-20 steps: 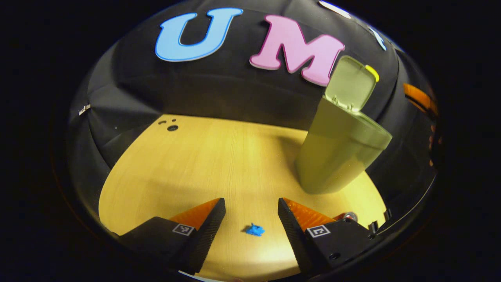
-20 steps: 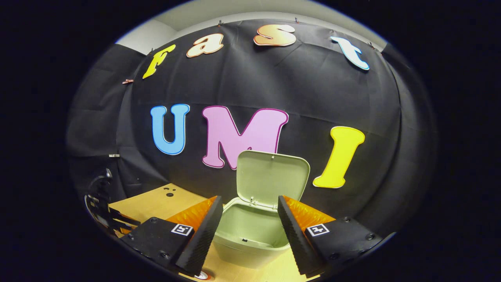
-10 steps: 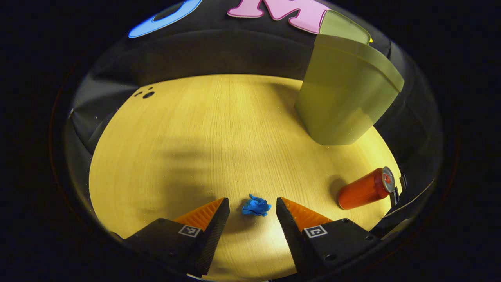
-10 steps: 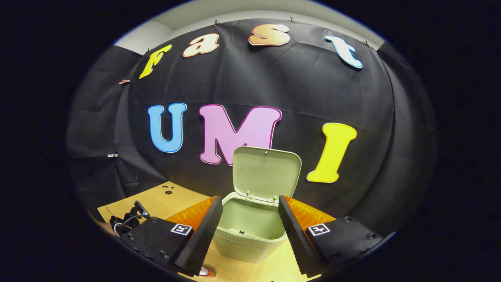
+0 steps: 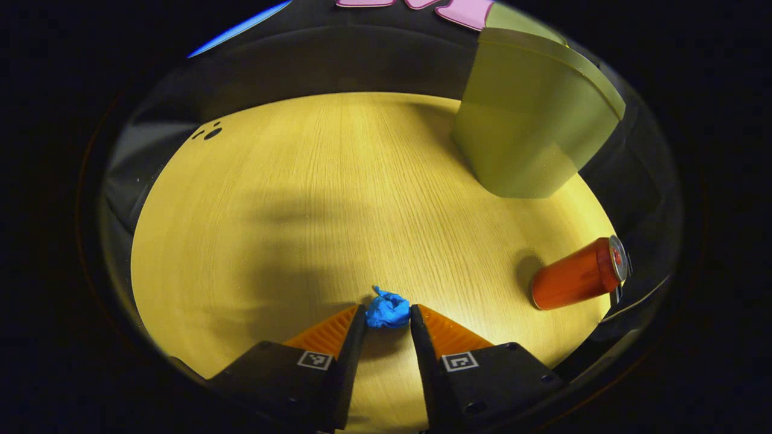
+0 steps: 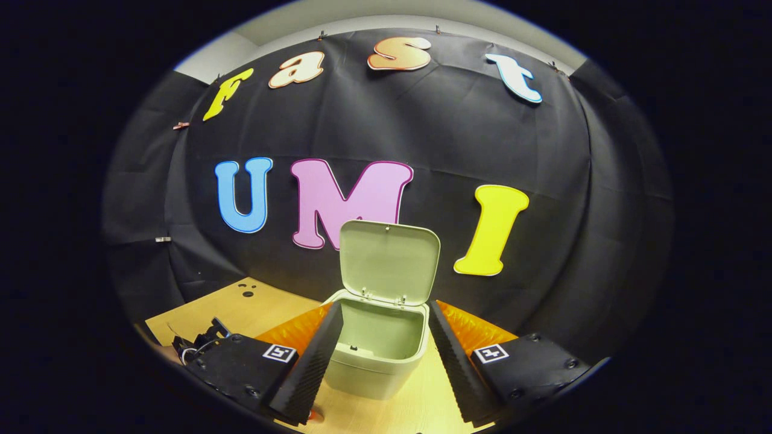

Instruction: Press the lid of the desktop garbage bin to open it, pick up the crumpled paper on the desktop and throw it into the bin, then pick up the pop can on the desktop and drop it into the bin, and finally close the garbage bin lid.

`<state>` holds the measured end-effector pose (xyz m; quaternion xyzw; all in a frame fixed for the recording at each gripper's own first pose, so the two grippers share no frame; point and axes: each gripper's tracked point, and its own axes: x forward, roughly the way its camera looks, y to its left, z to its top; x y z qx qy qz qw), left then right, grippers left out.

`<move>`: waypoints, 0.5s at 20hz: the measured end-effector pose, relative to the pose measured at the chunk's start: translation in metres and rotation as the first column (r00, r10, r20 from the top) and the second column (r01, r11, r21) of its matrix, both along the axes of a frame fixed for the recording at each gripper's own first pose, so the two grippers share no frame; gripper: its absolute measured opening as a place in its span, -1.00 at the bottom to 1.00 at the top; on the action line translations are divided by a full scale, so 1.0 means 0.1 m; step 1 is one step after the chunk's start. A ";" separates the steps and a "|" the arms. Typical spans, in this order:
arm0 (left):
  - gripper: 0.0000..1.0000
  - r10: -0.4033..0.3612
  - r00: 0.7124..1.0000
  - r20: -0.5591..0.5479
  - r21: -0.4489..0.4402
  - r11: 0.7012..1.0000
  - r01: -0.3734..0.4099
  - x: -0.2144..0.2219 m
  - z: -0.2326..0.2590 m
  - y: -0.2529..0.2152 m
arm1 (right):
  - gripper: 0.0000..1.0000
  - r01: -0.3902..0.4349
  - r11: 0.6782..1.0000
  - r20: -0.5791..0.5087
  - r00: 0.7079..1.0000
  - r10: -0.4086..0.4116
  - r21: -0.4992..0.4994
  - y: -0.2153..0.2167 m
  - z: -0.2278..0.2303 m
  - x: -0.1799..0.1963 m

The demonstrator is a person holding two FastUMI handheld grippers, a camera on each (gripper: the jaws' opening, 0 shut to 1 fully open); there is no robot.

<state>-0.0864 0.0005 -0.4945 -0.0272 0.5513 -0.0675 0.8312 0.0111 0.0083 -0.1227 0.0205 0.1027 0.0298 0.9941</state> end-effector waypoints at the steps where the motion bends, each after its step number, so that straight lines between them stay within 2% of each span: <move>1: -0.07 -0.011 1.000 -0.004 -0.012 1.000 0.011 -0.01 0.00 -0.02 | 0.81 0.004 1.000 -0.002 1.000 -0.004 0.002 -0.01 -0.01 0.00; 4: -0.17 -0.030 1.000 -0.002 -0.012 0.999 0.030 -0.02 0.06 -0.03 | 0.82 0.006 1.000 -0.010 1.000 -0.006 0.014 -0.02 -0.05 -0.01; 5: -0.09 -0.033 0.999 0.010 -0.017 0.999 0.033 -0.02 0.12 -0.07 | 0.82 0.005 1.000 -0.014 1.000 -0.005 0.015 -0.02 -0.06 -0.01; 7: -0.17 -0.039 0.997 0.063 -0.031 0.999 0.041 0.05 0.31 -0.10 | 0.81 0.001 1.000 -0.020 1.000 -0.001 0.008 -0.01 -0.10 -0.01; 9: -0.09 -0.037 0.991 0.129 -0.041 0.998 0.043 0.18 0.57 -0.10 | 0.82 -0.007 1.000 -0.041 0.999 0.007 -0.006 0.00 -0.17 -0.01; 10: -0.17 -0.030 0.985 0.167 -0.054 0.998 0.040 0.26 0.74 -0.09 | 0.82 -0.016 1.000 -0.051 0.999 0.016 -0.010 0.02 -0.19 -0.02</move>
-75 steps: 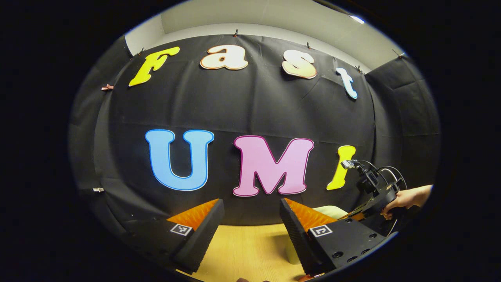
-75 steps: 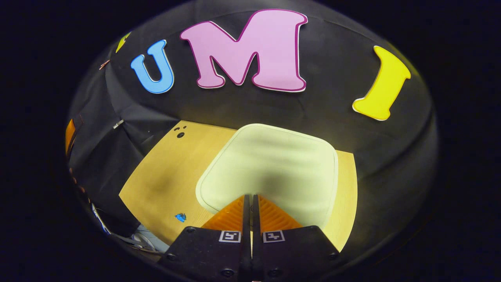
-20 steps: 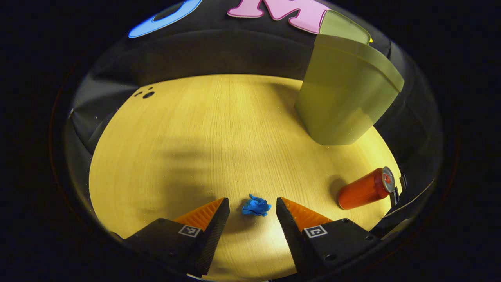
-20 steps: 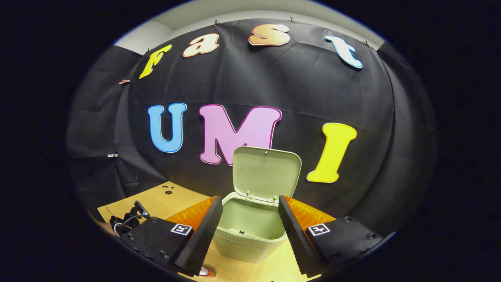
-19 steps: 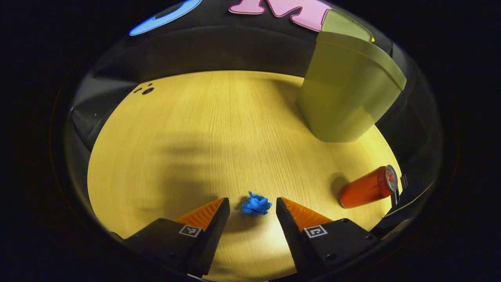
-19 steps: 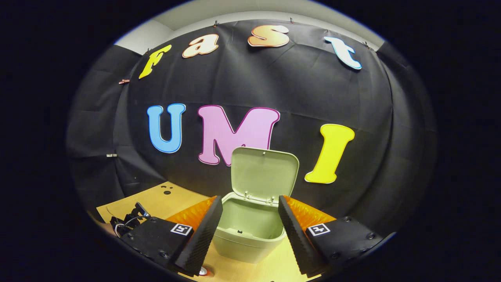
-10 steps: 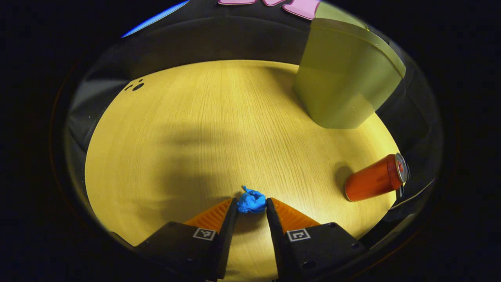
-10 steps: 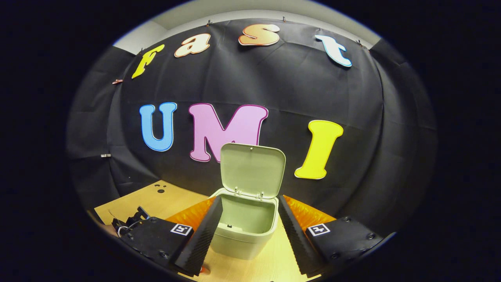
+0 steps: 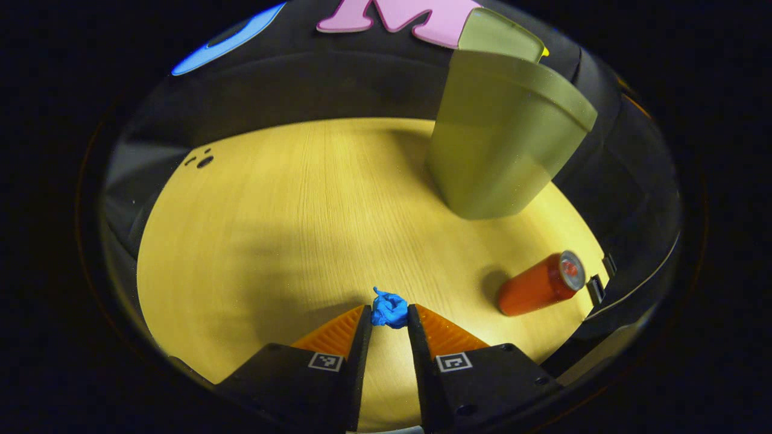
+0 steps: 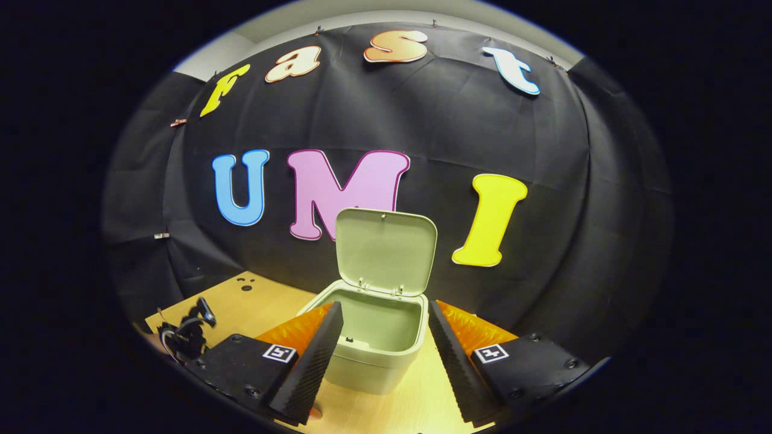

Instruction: Press the lid of the desktop garbage bin to open it, pick up the crumpled paper on the desktop and throw it into the bin, then pick up the pop can on the desktop and drop it into the bin, and finally close the garbage bin lid.

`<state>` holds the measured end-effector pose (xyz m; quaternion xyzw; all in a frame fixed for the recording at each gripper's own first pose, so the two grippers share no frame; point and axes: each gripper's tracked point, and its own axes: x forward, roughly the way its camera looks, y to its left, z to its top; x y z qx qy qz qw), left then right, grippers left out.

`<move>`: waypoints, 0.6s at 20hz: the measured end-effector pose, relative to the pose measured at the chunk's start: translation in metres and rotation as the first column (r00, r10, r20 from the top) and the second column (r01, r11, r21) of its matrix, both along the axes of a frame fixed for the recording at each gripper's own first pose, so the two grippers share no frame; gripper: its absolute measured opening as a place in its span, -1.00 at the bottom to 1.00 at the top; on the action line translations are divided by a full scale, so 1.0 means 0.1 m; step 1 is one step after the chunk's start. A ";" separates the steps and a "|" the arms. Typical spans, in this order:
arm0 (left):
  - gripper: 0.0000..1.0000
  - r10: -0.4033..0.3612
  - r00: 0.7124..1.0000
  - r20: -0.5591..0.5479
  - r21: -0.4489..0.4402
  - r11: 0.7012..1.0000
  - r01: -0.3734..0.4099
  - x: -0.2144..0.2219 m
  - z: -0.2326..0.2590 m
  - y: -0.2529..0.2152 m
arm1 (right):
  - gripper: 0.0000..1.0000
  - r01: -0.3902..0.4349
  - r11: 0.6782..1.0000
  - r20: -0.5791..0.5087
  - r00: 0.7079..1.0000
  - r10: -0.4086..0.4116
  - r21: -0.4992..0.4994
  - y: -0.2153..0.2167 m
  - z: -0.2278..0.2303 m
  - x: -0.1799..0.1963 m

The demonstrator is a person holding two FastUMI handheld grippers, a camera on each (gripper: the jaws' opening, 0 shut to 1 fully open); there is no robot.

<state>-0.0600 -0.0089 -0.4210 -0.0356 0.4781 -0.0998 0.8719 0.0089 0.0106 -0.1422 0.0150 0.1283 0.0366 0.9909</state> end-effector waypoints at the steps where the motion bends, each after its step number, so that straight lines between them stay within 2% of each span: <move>1: -0.09 0.008 0.999 0.039 -0.014 1.000 -0.007 0.07 0.17 0.00 | 0.82 -0.008 1.000 -0.005 1.000 0.008 -0.004 0.03 -0.01 0.00; 2: -0.17 0.015 0.997 0.079 -0.027 1.000 -0.013 0.17 0.35 0.00 | 0.82 -0.016 1.000 -0.007 1.000 0.016 -0.005 0.05 -0.03 0.00; 5: -0.17 0.021 0.980 0.198 -0.064 0.998 -0.009 0.44 0.85 -0.11 | 0.82 -0.036 0.999 -0.010 0.999 0.036 -0.005 0.15 -0.06 -0.02; 6: -0.26 0.021 0.972 0.235 -0.071 0.997 -0.004 0.54 1.02 -0.12 | 0.82 -0.044 0.999 -0.014 0.999 0.044 -0.007 0.18 -0.07 -0.02; 7: -0.18 0.019 0.962 0.273 -0.080 0.997 0.003 0.64 1.19 -0.15 | 0.82 -0.052 0.999 -0.019 0.998 0.052 -0.009 0.21 -0.09 -0.03; 10: -0.26 0.006 0.918 0.397 -0.117 0.992 0.044 0.93 1.73 -0.25 | 0.81 -0.072 0.997 -0.028 0.997 0.072 -0.010 0.29 -0.11 -0.05; 12: -0.17 0.001 0.877 0.481 -0.143 0.987 0.077 1.10 2.07 -0.38 | 0.81 -0.080 0.997 -0.030 0.996 0.080 0.001 0.33 -0.12 -0.07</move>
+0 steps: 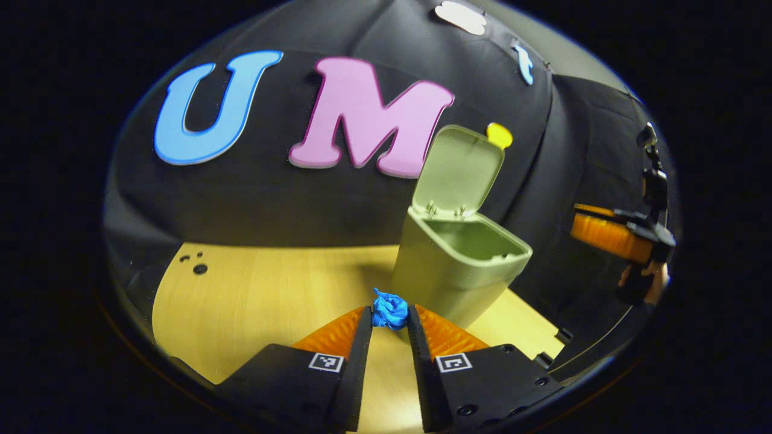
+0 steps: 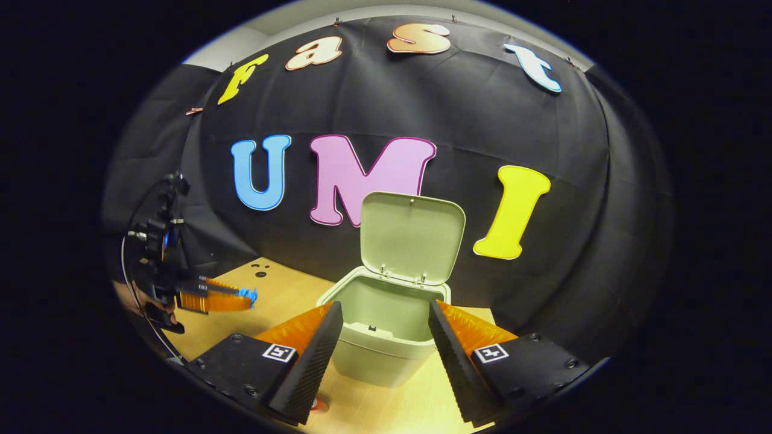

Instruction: Press the lid of the desktop garbage bin to open it, pick up the crumpled paper on the desktop and throw it into the bin, then pick up the pop can on the desktop and drop it into the bin, and finally close the garbage bin lid.

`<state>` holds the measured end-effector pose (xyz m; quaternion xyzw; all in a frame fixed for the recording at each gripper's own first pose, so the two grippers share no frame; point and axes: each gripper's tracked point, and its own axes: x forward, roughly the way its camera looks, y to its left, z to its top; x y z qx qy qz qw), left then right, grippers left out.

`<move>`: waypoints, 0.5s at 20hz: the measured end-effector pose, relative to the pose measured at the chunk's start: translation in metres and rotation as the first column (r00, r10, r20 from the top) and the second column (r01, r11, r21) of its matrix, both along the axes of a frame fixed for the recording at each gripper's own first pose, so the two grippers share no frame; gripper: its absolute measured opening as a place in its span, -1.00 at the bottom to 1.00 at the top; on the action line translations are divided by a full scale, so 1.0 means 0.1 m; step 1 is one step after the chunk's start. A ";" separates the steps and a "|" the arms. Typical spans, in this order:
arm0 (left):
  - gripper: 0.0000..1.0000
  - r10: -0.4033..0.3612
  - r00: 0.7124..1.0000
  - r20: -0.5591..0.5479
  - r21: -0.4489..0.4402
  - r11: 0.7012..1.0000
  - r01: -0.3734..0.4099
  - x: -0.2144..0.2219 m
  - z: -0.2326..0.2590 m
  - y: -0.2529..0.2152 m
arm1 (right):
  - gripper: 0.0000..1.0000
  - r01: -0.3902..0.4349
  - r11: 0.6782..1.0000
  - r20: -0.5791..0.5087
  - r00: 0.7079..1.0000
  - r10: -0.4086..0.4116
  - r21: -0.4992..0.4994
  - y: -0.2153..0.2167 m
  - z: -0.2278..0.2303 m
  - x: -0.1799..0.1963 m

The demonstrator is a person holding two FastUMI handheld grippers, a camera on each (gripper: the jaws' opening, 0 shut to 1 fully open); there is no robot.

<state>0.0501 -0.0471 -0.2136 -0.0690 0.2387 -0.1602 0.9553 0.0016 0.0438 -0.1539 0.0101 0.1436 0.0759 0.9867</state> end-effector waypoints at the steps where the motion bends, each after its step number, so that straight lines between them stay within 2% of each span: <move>1: -0.26 -0.009 0.999 0.039 -0.012 1.000 0.010 0.07 0.12 -0.04 | 0.82 -0.002 1.000 -0.003 1.000 0.002 0.004 0.01 -0.02 -0.01; 2: -0.17 -0.019 0.997 0.070 -0.022 1.000 0.020 0.14 0.24 -0.10 | 0.81 -0.001 1.000 -0.009 1.000 0.002 0.007 0.02 -0.03 -0.02; 10: -0.18 -0.129 0.976 0.176 -0.031 0.990 0.137 0.50 0.61 -0.73 | 0.82 0.014 1.000 -0.049 0.999 -0.013 0.021 -0.06 -0.12 -0.23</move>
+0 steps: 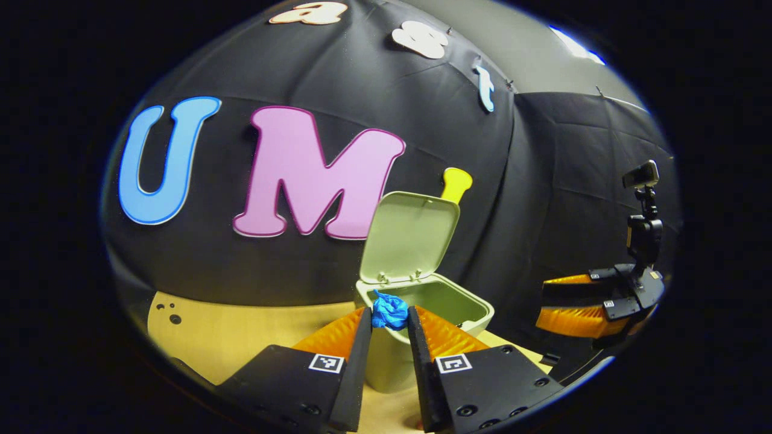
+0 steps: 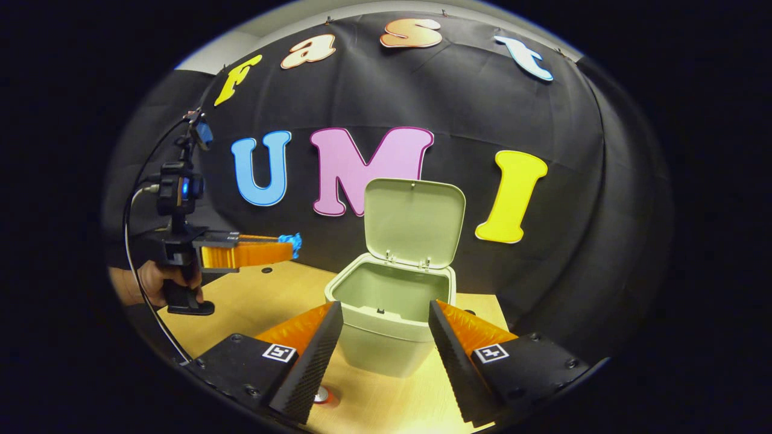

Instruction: Press the lid of the desktop garbage bin to open it, pick up the crumpled paper on the desktop and throw it into the bin, then pick up the pop can on the desktop and drop it into the bin, and finally close the garbage bin lid.

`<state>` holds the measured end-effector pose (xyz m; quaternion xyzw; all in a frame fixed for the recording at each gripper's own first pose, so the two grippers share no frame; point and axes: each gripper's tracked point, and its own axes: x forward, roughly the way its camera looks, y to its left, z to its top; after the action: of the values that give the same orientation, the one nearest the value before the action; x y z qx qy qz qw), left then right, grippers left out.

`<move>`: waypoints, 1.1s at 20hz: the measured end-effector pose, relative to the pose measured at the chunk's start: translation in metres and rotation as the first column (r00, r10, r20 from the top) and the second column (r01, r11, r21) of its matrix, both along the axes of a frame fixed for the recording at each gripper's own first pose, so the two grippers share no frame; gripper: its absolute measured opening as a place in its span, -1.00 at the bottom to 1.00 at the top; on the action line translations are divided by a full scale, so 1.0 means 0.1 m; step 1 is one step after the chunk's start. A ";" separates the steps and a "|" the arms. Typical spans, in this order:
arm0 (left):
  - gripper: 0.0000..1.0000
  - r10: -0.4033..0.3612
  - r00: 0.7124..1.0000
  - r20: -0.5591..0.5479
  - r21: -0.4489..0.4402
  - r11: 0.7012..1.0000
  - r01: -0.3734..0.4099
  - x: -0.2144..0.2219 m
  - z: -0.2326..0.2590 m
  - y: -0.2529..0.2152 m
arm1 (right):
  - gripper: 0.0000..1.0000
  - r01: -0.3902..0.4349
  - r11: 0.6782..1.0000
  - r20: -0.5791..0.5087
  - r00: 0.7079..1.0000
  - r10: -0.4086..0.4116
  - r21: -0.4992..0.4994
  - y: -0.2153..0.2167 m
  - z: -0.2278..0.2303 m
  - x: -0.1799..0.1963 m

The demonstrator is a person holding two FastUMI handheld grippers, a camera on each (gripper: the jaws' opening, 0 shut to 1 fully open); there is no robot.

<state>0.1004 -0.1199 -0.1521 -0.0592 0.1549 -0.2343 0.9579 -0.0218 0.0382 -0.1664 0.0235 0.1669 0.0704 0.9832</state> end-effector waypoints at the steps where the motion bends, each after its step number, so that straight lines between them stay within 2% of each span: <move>1: -0.18 -0.019 1.000 0.003 -0.001 1.000 0.019 0.04 -0.03 -0.11 | 0.82 0.003 1.000 -0.003 1.000 -0.003 -0.008 -0.02 -0.02 -0.03; 2: -0.17 -0.037 0.999 0.005 0.001 0.999 0.037 0.09 -0.04 -0.22 | 0.82 0.009 1.000 -0.007 1.000 -0.009 -0.014 -0.06 -0.03 -0.06; 3: -0.26 -0.054 0.999 0.005 0.002 0.999 0.054 0.11 -0.07 -0.31 | 0.82 0.018 1.000 -0.013 1.000 -0.018 -0.016 -0.10 -0.05 -0.09; 5: -0.26 -0.081 0.997 -0.002 -0.003 0.997 0.081 0.18 -0.13 -0.48 | 0.82 0.036 0.999 -0.023 0.999 -0.036 -0.012 -0.17 -0.07 -0.14; 6: -0.18 -0.090 0.996 -0.010 -0.004 0.996 0.090 0.22 -0.18 -0.55 | 0.82 0.047 0.999 -0.027 0.999 -0.047 -0.012 -0.21 -0.08 -0.16; 11: -0.18 -0.103 0.994 -0.033 0.011 0.995 0.104 0.37 -0.35 -0.73 | 0.82 0.090 0.996 -0.041 0.995 -0.091 -0.020 -0.44 -0.14 -0.22; 12: -0.23 -0.102 0.994 -0.032 0.020 0.995 0.102 0.40 -0.36 -0.74 | 0.82 0.099 0.995 -0.045 0.994 -0.099 -0.015 -0.48 -0.15 -0.23; 13: -0.09 -0.101 0.994 -0.032 0.029 0.994 0.101 0.41 -0.39 -0.74 | 0.82 0.107 0.994 -0.049 0.993 -0.108 -0.007 -0.51 -0.16 -0.23; 16: 0.15 -0.106 0.994 -0.040 0.040 0.993 0.107 0.43 -0.43 -0.78 | 0.82 0.126 0.992 -0.057 0.991 -0.125 0.015 -0.55 -0.18 -0.22; 17: 0.38 -0.111 0.993 -0.045 0.038 0.993 0.113 0.43 -0.45 -0.79 | 0.82 0.128 0.992 -0.060 0.990 -0.127 0.014 -0.57 -0.20 -0.21; 19: 0.67 -0.108 0.993 -0.052 0.047 0.993 0.110 0.44 -0.48 -0.78 | 0.82 0.126 0.992 -0.062 0.990 -0.125 0.008 -0.56 -0.22 -0.21; 22: 0.77 -0.102 0.993 -0.052 0.052 0.993 0.105 0.43 -0.48 -0.76 | 0.82 0.115 0.993 -0.068 0.991 -0.114 0.016 -0.51 -0.24 -0.20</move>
<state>0.1438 -0.1955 -0.2003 -0.0305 0.1878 -0.2779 0.9416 -0.0420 -0.0130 -0.1901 0.0453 0.1975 0.0148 0.9791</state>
